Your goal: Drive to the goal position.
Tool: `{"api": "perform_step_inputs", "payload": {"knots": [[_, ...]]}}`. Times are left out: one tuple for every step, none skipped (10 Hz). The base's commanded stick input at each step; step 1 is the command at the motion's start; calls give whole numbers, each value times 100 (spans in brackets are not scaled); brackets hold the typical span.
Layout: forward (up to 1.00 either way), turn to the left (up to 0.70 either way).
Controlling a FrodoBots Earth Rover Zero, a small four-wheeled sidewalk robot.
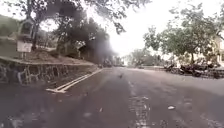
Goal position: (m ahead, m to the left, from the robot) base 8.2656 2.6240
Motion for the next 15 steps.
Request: {"api": "perform_step_inputs", "payload": {"knots": [[100,0],[100,0],[100,0],[100,0],[100,0],[100,0],[100,0],[100,0],[100,0],[100,0],[100,0],[100,0],[100,0],[100,0],[100,0]]}}
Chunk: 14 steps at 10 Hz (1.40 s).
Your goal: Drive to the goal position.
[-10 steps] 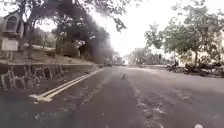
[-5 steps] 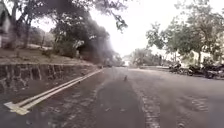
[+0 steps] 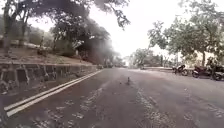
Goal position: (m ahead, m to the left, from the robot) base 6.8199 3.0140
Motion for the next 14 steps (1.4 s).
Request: {"api": "perform_step_inputs", "payload": {"knots": [[100,0],[100,0],[100,0],[100,0],[100,0],[100,0],[100,0],[100,0],[100,0],[100,0],[100,0],[100,0],[100,0],[100,31]]}}
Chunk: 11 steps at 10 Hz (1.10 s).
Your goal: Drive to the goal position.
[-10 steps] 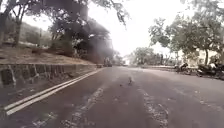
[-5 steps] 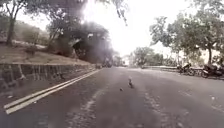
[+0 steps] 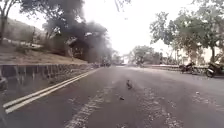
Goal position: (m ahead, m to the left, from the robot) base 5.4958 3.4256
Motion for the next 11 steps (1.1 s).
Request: {"api": "perform_step_inputs", "payload": {"knots": [[100,36],[100,0],[100,0],[100,0],[100,0],[100,0],[100,0],[100,0],[100,0],[100,0],[100,0]]}}
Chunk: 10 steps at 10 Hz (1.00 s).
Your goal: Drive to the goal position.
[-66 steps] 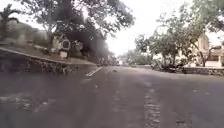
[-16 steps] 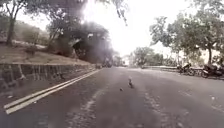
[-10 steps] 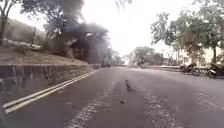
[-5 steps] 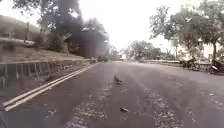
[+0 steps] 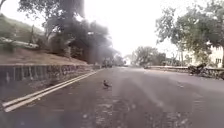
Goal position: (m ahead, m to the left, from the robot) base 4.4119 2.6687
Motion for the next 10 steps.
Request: {"api": "perform_step_inputs", "payload": {"knots": [[100,0],[100,0],[100,0],[100,0],[100,0],[100,0],[100,0],[100,0],[100,0],[100,0]]}}
